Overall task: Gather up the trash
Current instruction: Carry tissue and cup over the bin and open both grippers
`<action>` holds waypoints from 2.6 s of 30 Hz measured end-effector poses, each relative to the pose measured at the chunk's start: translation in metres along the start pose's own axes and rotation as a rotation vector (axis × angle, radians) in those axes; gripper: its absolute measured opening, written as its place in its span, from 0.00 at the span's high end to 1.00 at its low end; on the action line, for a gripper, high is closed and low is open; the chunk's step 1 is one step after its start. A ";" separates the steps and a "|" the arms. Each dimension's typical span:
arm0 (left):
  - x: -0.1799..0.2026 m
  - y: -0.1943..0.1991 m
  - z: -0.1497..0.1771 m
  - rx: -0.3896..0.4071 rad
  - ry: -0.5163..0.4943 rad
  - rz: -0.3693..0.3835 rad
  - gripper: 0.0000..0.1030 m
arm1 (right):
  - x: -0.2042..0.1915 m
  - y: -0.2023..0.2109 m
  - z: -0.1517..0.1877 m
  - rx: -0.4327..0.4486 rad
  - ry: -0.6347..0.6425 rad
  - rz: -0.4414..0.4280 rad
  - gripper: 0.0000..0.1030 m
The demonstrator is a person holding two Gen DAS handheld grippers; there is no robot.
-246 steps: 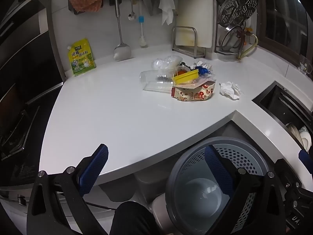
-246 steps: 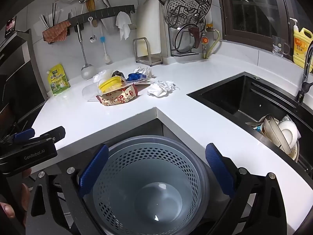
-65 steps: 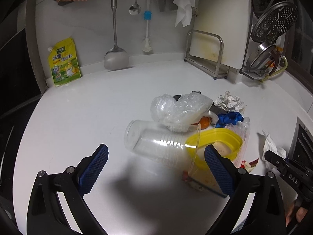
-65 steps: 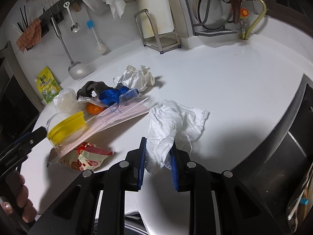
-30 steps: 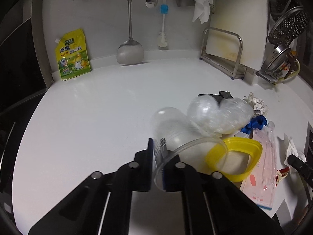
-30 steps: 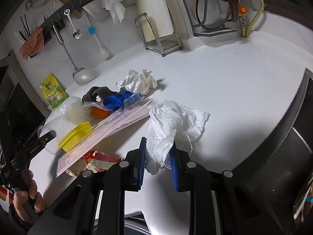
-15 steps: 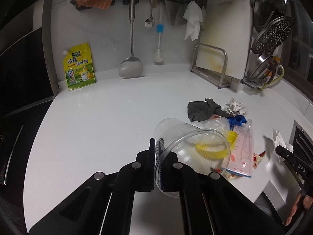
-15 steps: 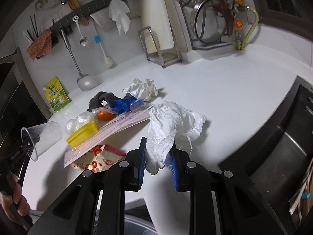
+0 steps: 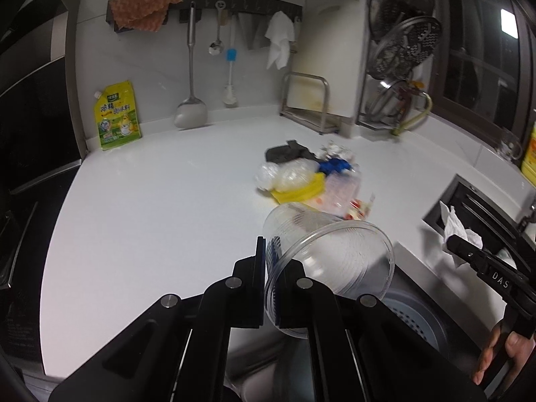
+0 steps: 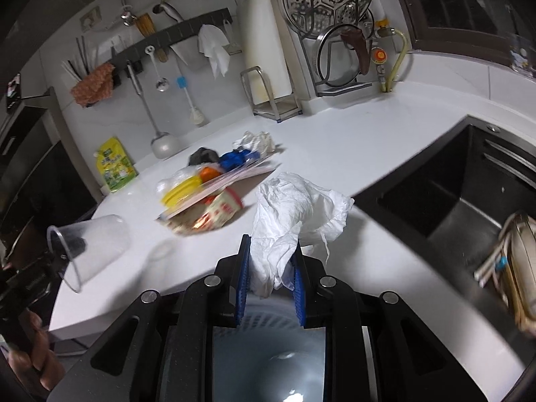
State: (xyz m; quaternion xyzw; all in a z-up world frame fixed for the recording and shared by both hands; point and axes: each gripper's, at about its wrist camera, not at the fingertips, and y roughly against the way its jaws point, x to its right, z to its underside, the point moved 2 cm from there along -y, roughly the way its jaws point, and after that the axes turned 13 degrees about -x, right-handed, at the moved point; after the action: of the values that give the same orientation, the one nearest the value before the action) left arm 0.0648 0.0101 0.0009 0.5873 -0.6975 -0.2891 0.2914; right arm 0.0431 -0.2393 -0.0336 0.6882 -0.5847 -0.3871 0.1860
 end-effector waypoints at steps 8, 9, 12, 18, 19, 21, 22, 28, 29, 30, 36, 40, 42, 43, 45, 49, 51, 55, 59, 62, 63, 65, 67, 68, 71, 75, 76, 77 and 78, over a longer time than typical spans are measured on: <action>0.028 0.013 0.043 -0.035 -0.051 0.052 0.96 | -0.017 0.021 0.055 -0.041 -0.008 -0.015 0.79; 0.030 0.014 0.047 -0.038 -0.053 0.054 0.96 | -0.017 0.022 0.060 -0.046 -0.006 -0.014 0.79; 0.036 0.014 0.057 -0.052 -0.057 0.059 0.96 | -0.018 0.025 0.076 -0.064 -0.007 -0.016 0.79; 0.044 0.009 0.076 -0.080 -0.081 0.050 0.96 | -0.020 0.026 0.102 -0.091 -0.003 -0.007 0.79; 0.045 0.008 0.079 -0.089 -0.082 0.051 0.96 | -0.020 0.026 0.106 -0.097 -0.003 -0.011 0.79; 0.047 0.005 0.084 -0.104 -0.087 0.050 0.96 | -0.019 0.026 0.111 -0.104 -0.010 -0.018 0.79; 0.048 0.004 0.086 -0.109 -0.089 0.051 0.96 | -0.019 0.025 0.114 -0.110 -0.013 -0.016 0.79; 0.051 -0.003 0.094 -0.140 -0.099 0.061 0.96 | -0.014 0.021 0.126 -0.140 -0.032 -0.012 0.79; 0.052 -0.005 0.096 -0.147 -0.099 0.062 0.96 | -0.014 0.020 0.127 -0.144 -0.034 -0.009 0.79; 0.052 -0.007 0.097 -0.156 -0.099 0.063 0.96 | -0.014 0.019 0.129 -0.152 -0.036 -0.006 0.79; 0.056 -0.018 0.104 -0.193 -0.104 0.061 0.96 | -0.013 0.013 0.135 -0.183 -0.034 0.010 0.79; 0.055 -0.026 0.106 -0.212 -0.103 0.059 0.96 | -0.013 0.007 0.136 -0.205 -0.040 0.018 0.78; 0.053 -0.029 0.107 -0.224 -0.098 0.064 0.96 | -0.013 0.004 0.137 -0.215 -0.044 0.018 0.78; 0.053 -0.031 0.107 -0.230 -0.096 0.066 0.96 | -0.013 0.003 0.137 -0.218 -0.044 0.020 0.78; 0.052 -0.034 0.107 -0.239 -0.091 0.066 0.96 | -0.014 0.001 0.138 -0.227 -0.043 0.022 0.78; 0.050 -0.040 0.108 -0.252 -0.086 0.062 0.96 | -0.013 -0.005 0.138 -0.246 -0.046 0.026 0.78; 0.049 -0.042 0.109 -0.261 -0.082 0.063 0.96 | -0.012 -0.007 0.138 -0.258 -0.052 0.027 0.78; 0.048 -0.048 0.112 -0.281 -0.076 0.065 0.96 | -0.012 -0.007 0.139 -0.264 -0.055 0.029 0.78; 0.048 -0.052 0.114 -0.299 -0.073 0.078 0.96 | -0.010 -0.009 0.140 -0.272 -0.060 0.031 0.78; 0.048 -0.055 0.116 -0.306 -0.073 0.081 0.96 | -0.010 -0.014 0.138 -0.279 -0.059 0.032 0.78; 0.048 -0.056 0.115 -0.310 -0.072 0.083 0.96 | -0.010 -0.015 0.138 -0.281 -0.059 0.032 0.77; 0.048 -0.058 0.117 -0.319 -0.072 0.080 0.96 | -0.009 -0.017 0.138 -0.285 -0.059 0.032 0.77; 0.048 -0.060 0.118 -0.329 -0.071 0.075 0.95 | -0.008 -0.019 0.139 -0.290 -0.061 0.031 0.76; 0.048 -0.061 0.119 -0.333 -0.070 0.072 0.95 | -0.008 -0.020 0.139 -0.293 -0.063 0.032 0.74; 0.048 -0.064 0.121 -0.347 -0.071 0.066 0.94 | -0.006 -0.022 0.140 -0.295 -0.069 0.030 0.70; 0.049 -0.063 0.122 -0.349 -0.075 0.056 0.89 | -0.005 -0.020 0.139 -0.283 -0.073 0.028 0.57; 0.049 -0.063 0.122 -0.345 -0.075 0.055 0.81 | -0.005 -0.019 0.139 -0.277 -0.073 0.027 0.56; 0.049 -0.062 0.122 -0.340 -0.075 0.052 0.66 | -0.005 -0.018 0.139 -0.273 -0.071 0.027 0.56; 0.049 -0.061 0.122 -0.333 -0.072 0.045 0.58 | -0.005 -0.017 0.138 -0.270 -0.071 0.027 0.56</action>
State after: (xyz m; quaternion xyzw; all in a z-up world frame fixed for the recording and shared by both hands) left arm 0.0069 -0.0393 -0.1218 0.5042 -0.6631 -0.4150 0.3659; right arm -0.0498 -0.2036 -0.1312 0.6350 -0.5427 -0.4836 0.2613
